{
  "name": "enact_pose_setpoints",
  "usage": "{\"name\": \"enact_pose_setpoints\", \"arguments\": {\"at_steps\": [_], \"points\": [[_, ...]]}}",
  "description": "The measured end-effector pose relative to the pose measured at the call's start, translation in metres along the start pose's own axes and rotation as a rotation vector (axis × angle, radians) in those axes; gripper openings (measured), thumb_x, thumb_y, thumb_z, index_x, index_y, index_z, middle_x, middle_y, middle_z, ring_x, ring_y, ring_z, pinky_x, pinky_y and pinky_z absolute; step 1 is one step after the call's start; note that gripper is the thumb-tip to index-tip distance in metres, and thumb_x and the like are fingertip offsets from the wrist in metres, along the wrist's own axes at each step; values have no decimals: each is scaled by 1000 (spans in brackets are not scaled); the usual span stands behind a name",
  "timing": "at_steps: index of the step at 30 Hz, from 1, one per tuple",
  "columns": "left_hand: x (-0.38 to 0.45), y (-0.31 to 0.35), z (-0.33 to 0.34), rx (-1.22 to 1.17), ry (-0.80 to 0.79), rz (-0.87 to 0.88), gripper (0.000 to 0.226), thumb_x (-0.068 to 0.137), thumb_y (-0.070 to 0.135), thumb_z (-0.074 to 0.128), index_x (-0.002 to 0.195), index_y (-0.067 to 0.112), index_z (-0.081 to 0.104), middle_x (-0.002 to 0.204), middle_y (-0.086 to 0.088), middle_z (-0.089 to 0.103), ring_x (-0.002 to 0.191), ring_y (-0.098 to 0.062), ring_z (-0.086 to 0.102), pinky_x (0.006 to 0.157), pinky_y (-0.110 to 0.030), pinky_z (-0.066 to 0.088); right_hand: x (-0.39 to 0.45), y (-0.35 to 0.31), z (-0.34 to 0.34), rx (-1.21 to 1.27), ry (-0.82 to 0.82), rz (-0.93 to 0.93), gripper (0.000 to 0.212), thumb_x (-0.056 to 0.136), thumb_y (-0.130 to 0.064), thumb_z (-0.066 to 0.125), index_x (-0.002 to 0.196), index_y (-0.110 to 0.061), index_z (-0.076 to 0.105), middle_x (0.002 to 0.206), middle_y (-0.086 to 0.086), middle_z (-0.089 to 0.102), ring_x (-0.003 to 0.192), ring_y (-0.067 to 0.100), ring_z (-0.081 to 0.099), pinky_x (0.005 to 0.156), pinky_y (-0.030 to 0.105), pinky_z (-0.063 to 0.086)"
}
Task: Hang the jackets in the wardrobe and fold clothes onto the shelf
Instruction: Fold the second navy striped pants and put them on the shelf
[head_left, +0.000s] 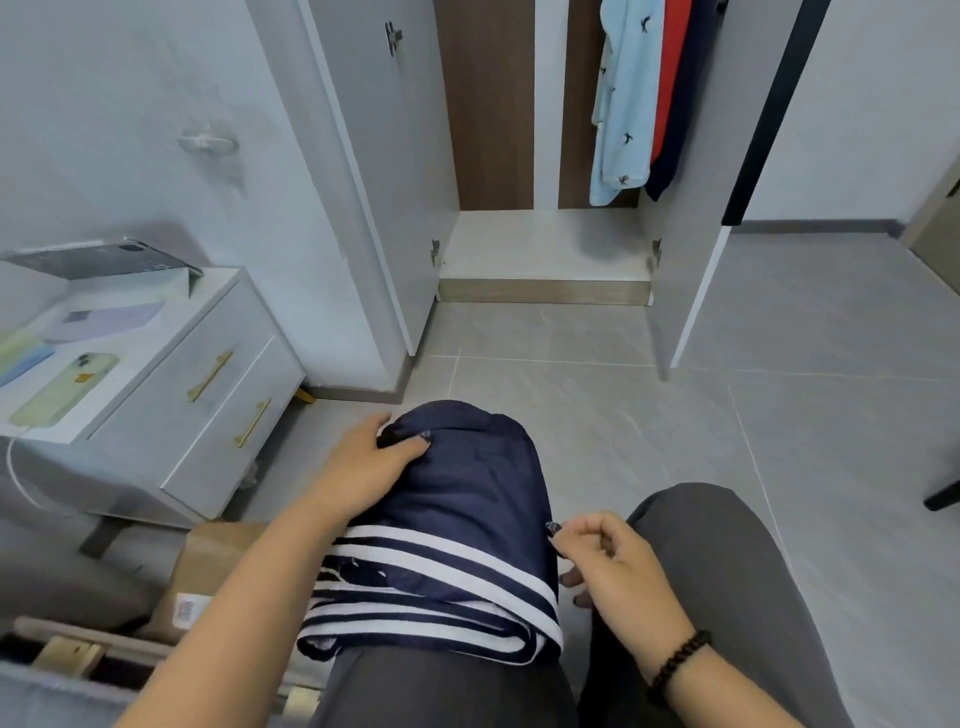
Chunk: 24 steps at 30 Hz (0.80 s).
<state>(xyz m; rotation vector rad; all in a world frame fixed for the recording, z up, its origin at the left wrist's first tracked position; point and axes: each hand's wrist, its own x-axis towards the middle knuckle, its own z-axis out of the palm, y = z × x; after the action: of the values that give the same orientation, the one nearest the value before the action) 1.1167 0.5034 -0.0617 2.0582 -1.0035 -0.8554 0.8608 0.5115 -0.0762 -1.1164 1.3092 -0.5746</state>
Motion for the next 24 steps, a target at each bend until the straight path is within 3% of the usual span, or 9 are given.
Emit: {"name": "enact_pose_setpoints", "arguments": {"at_steps": [3,6,8,11,13,15,17,19,24], "points": [[-37,-43,-8,-187,-9,-91,64,86,45,65,143,29,41,126,19,52,116,-7,51,95,-25,38,12,-2,12,8,-71,115,33,82,-38,69,101,-14,58,93,3,68,77,17,66,65,33,54],[-48,-71,-15,-507,-241,-374,60,81,54,67,132,26,56,120,-1,68,106,-25,67,97,-41,48,20,-2,25,83,-124,209,44,79,-43,70,103,-8,59,95,5,71,76,17,67,61,30,53],[-50,-80,-20,-645,-337,-482,59,73,57,72,119,20,68,115,-10,71,104,-30,69,92,-44,51,26,-3,29,155,-151,260,41,79,-40,71,101,-7,63,90,4,74,73,16,68,58,26,52],[-46,-92,-19,-790,-317,-518,55,62,54,82,104,19,76,114,-14,70,102,-32,69,76,-40,58,41,-9,25,374,-204,330,30,83,-29,69,103,-7,69,86,6,76,76,21,72,63,34,58],[-44,-99,-17,-879,-299,-548,54,62,47,84,104,16,76,115,-17,69,101,-33,69,73,-39,58,52,-12,22,466,-269,339,32,84,-26,68,109,-7,68,97,9,74,85,25,72,70,38,59],[-41,-109,-14,-969,-294,-614,57,69,41,79,115,10,71,122,-21,65,109,-36,65,83,-45,56,59,-12,25,469,-355,344,38,81,-27,70,114,-8,66,107,12,72,97,29,70,77,39,58],[-40,-119,-10,-1013,-318,-697,62,77,38,72,128,4,61,132,-26,57,121,-41,56,99,-53,47,64,-9,30,427,-396,339,40,79,-25,72,115,-10,65,107,12,72,97,29,70,75,38,58],[-33,-128,-6,-1041,-334,-743,61,78,35,71,127,-1,60,130,-29,56,118,-43,56,103,-55,43,72,-8,32,357,-369,283,39,80,-20,73,117,-13,63,104,11,73,94,28,71,73,37,58],[1,-121,-7,-1054,-323,-708,43,65,20,73,98,-8,73,94,-29,69,82,-40,69,73,-48,58,106,-16,19,245,-318,176,40,79,0,70,114,-15,61,100,6,74,90,23,71,67,30,57]]}}
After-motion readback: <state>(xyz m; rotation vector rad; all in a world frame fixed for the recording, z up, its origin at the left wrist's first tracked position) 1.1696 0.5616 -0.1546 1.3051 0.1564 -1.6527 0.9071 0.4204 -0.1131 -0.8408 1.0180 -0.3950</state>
